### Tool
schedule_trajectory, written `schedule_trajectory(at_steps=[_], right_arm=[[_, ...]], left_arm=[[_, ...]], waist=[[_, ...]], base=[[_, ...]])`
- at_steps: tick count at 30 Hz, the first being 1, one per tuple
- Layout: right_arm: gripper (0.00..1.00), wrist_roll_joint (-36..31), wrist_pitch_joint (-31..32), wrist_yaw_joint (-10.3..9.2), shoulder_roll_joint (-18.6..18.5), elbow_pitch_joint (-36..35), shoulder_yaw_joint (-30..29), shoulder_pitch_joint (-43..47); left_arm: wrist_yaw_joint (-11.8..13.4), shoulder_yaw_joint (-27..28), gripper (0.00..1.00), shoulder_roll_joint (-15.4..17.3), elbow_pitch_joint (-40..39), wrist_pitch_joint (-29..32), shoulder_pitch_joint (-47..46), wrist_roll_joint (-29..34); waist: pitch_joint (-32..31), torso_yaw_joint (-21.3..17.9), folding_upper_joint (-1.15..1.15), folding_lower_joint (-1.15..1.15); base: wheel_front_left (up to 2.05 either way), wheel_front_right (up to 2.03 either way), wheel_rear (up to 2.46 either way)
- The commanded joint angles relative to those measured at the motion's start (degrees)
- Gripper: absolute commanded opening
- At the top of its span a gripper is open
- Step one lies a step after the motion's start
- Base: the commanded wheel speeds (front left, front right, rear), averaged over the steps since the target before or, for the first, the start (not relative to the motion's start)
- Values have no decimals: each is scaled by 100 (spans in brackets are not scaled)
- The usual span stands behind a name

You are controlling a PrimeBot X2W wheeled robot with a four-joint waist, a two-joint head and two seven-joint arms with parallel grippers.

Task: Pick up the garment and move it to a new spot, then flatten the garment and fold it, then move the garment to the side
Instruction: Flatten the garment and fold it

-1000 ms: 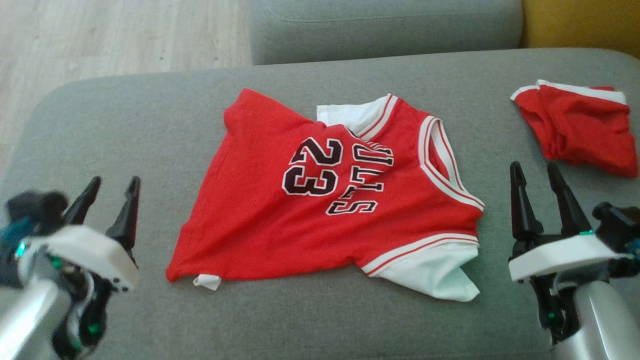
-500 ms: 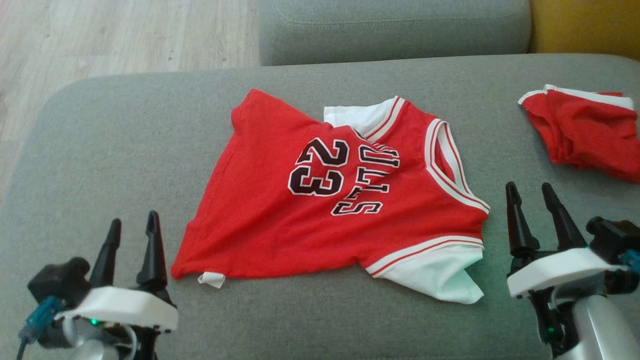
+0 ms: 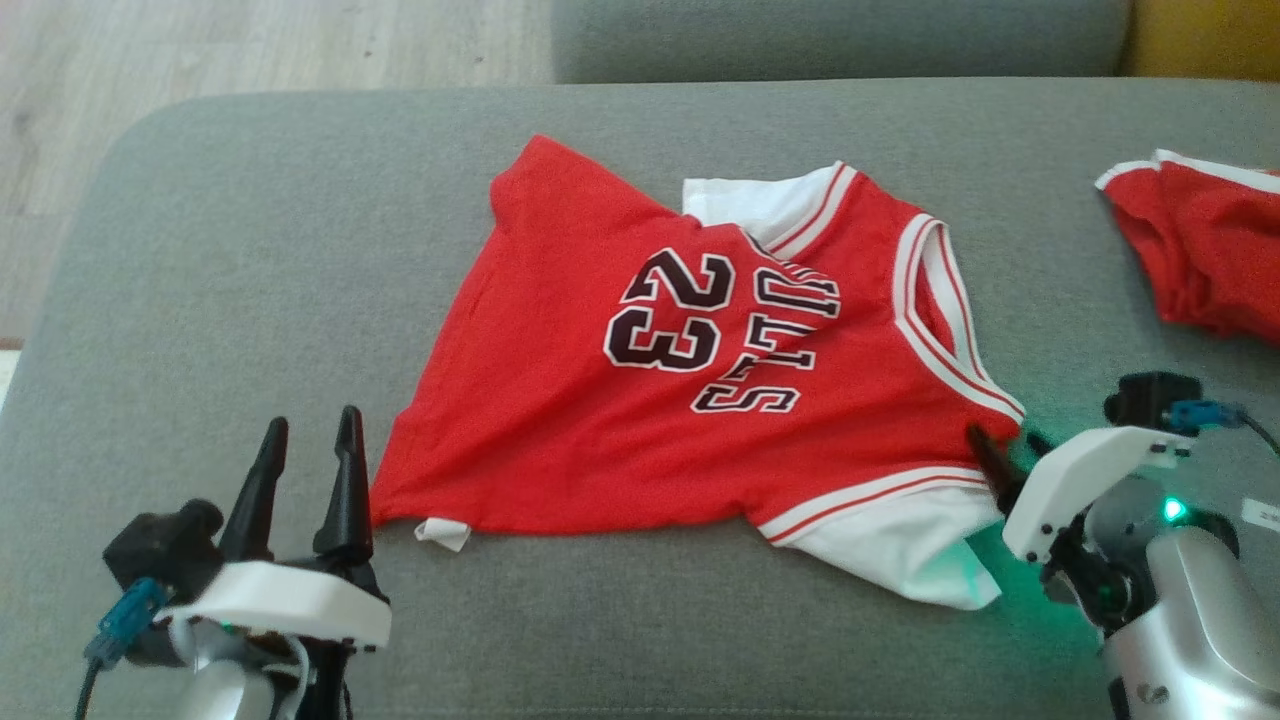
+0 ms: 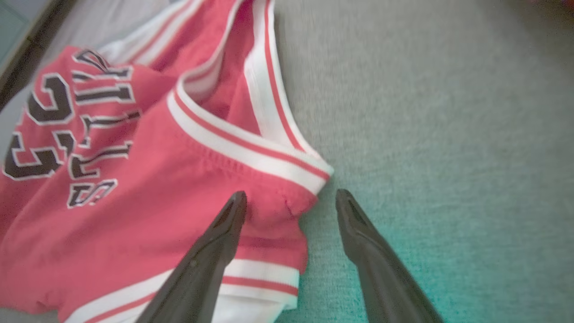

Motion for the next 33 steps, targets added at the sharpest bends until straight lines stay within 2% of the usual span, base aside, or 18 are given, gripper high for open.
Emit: schedule_trajectory(at_steps=[1, 4, 5, 6, 7, 8, 14, 20, 30, 31, 32, 33], right_arm=[[100, 29, 192, -4, -8, -37, 64, -195], [98, 94, 347, -4, 45, 52, 96, -305], [64, 121, 306, -4, 49, 59, 105, -326], [43, 135, 271, -4, 48, 68, 128, -331], [9, 137, 202, -4, 36, 57, 149, -339], [0, 124, 114, -4, 11, 40, 158, -350], [0, 163, -485, -4, -113, -248, 216, -677], [0, 223, -449, -4, -317, -141, 376, -1413], [0, 233, -653, -4, -909, 1326, 558, -2829], [24, 180, -665, -4, -939, 1514, 575, -2897], [96, 159, -706, -4, -939, 1664, 586, -2951], [100, 166, -766, -4, -928, 1789, 597, -3003]], left_arm=[[-44, 300, 100, 33, -122, -71, -297, 72], [-135, 363, 100, -55, -22, -71, -308, 160], [-158, 387, 100, -79, 4, -71, -305, 186], [-182, 410, 100, -101, 27, -71, -299, 211], [-203, 433, 100, -121, 44, -71, -291, 234], [-223, 452, 100, -141, 61, -71, -283, 256], [-358, 488, 100, -271, 125, -71, -315, 385], [-504, 431, 100, -439, 193, -71, -480, 490], [-811, 398, 100, -757, 503, -71, -839, 719], [-832, 417, 100, -772, 533, -71, -848, 738], [-851, 440, 100, -785, 561, -71, -853, 757], [-865, 468, 100, -798, 584, -71, -853, 775]], waist=[[26, 67, 0, 0], [32, 176, 0, 0], [34, 204, 0, 0], [32, 231, 0, 0], [32, 255, 0, 0], [37, 276, 0, 0], [154, 444, 0, 0], [451, 638, 0, 0], [901, 1030, 0, 0], [897, 1040, 0, 0], [888, 1041, 0, 0], [872, 1030, 0, 0]], base=[[0, 0, 0], [0, 0, 0], [0, 0, 0], [0, 0, 0], [0, 0, 0], [0, 0, 0], [0, 0, 0], [0, 0, 0], [0, 0, 0], [0, 0, 0], [0, 0, 0], [0, 0, 0]])
